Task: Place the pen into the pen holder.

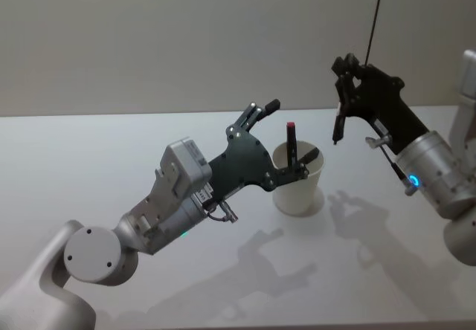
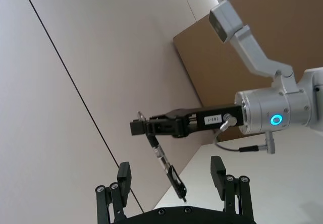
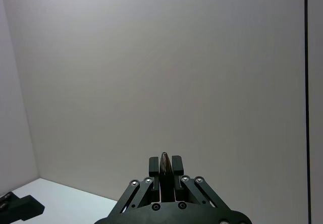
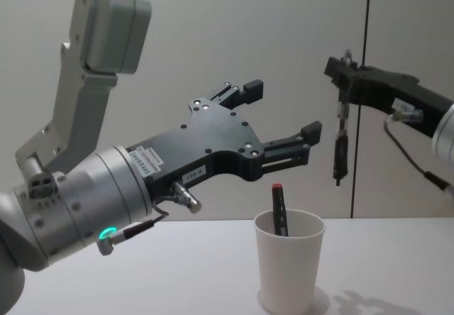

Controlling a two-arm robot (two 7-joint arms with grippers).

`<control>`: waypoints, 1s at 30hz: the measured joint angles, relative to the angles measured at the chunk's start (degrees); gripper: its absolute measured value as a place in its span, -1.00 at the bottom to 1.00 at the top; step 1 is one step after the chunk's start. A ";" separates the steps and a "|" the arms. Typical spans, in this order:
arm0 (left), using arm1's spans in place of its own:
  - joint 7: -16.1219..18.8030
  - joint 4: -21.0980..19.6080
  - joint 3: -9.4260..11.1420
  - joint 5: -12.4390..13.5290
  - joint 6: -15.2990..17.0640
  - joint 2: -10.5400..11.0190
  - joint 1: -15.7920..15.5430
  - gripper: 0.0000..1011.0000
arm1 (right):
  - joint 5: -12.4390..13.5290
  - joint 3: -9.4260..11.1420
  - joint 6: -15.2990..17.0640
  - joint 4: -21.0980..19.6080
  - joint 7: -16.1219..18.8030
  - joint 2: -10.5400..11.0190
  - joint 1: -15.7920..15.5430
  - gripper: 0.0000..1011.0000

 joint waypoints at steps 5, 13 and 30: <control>0.00 0.00 0.00 0.00 0.00 0.00 0.00 0.98 | -0.76 -0.40 -0.89 3.11 -0.05 -0.93 1.54 -0.70; 0.00 0.00 0.00 0.00 0.00 0.00 0.00 0.98 | -1.33 -0.91 -2.01 6.81 0.11 -2.07 3.37 -0.70; 0.00 0.00 0.00 0.00 0.00 0.00 0.00 0.98 | -1.93 -2.25 -4.15 15.01 1.13 -4.68 7.33 -0.09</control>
